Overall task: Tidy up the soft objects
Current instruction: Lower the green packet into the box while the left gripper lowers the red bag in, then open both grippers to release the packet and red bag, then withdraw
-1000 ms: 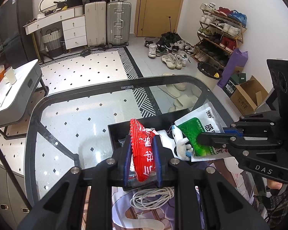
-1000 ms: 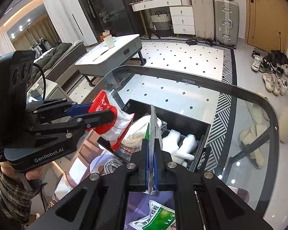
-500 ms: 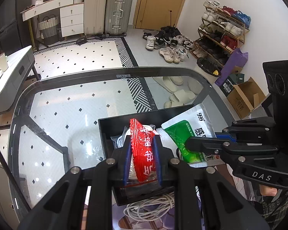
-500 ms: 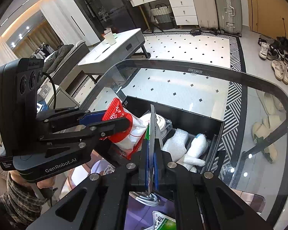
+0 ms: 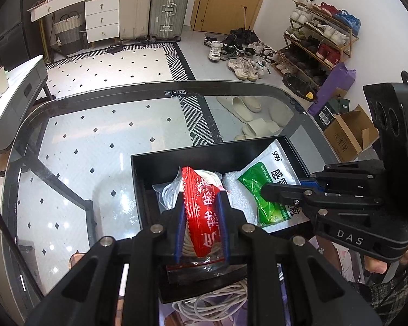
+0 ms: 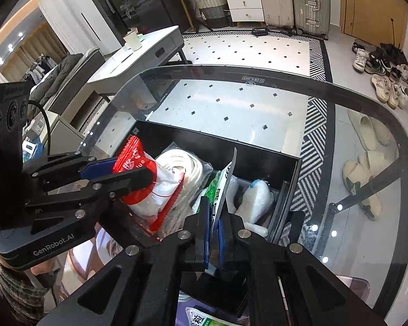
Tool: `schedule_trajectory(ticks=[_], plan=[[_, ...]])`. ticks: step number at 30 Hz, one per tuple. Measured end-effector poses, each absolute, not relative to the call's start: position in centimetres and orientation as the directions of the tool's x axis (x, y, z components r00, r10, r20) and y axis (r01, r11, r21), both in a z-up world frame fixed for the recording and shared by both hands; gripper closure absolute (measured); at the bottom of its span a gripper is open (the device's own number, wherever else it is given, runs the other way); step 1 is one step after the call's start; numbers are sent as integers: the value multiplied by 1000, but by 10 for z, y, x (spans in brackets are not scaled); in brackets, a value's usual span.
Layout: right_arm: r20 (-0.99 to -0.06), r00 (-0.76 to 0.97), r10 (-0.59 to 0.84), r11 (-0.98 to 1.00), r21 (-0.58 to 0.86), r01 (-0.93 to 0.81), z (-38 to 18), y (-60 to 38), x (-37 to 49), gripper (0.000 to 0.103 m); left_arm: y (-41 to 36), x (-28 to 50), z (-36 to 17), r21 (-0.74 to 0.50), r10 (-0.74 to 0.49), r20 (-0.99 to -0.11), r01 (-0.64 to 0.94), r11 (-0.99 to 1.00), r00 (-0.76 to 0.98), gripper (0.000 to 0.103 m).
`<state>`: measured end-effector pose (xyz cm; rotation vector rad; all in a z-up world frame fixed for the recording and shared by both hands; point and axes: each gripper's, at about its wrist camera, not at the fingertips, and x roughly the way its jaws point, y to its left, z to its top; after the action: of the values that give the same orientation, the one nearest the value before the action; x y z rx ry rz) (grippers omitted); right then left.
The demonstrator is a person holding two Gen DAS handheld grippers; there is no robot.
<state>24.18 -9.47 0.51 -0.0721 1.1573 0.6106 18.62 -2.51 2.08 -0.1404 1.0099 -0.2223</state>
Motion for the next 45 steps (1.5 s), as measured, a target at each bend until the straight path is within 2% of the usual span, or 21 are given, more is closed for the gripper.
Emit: schedule_trajectory(ticks=[6, 12, 13, 15, 17, 21, 26, 28, 32, 38, 40, 41, 45], plan=[[-882, 263, 390, 841, 226, -492, 3, -94, 244, 97, -25, 185, 22, -210, -241, -829, 117, 971, 505, 82], [-883, 274, 382, 846, 215, -488, 8, -96, 239, 92, -25, 180, 25, -202, -239, -834, 128, 971, 497, 76], [-882, 280, 378, 849, 209, -485, 9, -97, 239, 89, -24, 179, 26, -199, -236, -835, 127, 972, 497, 75], [-880, 291, 375, 852, 203, -483, 12, -100, 237, 83, -24, 177, 27, -196, -233, -836, 125, 972, 496, 63], [-876, 301, 376, 852, 200, -484, 17, -103, 235, 82, -24, 174, 28, -197, -233, -833, 125, 972, 502, 58], [-870, 320, 375, 858, 194, -476, 26, -110, 230, 71, -24, 170, 32, -195, -233, -830, 128, 972, 507, 55], [-863, 337, 377, 857, 187, -480, 37, -114, 219, 66, -24, 163, 40, -175, -215, -825, 126, 977, 522, 52], [-861, 342, 376, 856, 182, -484, 41, -114, 215, 58, -24, 160, 43, -179, -225, -820, 137, 974, 527, 52], [-855, 351, 382, 852, 179, -492, 49, -113, 207, 56, -26, 153, 47, -176, -228, -813, 147, 973, 536, 50], [-849, 364, 382, 852, 171, -495, 57, -115, 194, 42, -29, 143, 54, -171, -229, -803, 156, 973, 551, 39], [-846, 370, 384, 854, 172, -491, 58, -116, 191, 32, -29, 140, 57, -169, -229, -799, 158, 973, 556, 32], [-845, 373, 384, 856, 173, -488, 59, -116, 189, 32, -28, 138, 59, -169, -229, -795, 158, 973, 561, 27], [-843, 380, 382, 859, 172, -482, 61, -120, 183, 24, -27, 132, 64, -173, -236, -785, 164, 971, 572, 27]])
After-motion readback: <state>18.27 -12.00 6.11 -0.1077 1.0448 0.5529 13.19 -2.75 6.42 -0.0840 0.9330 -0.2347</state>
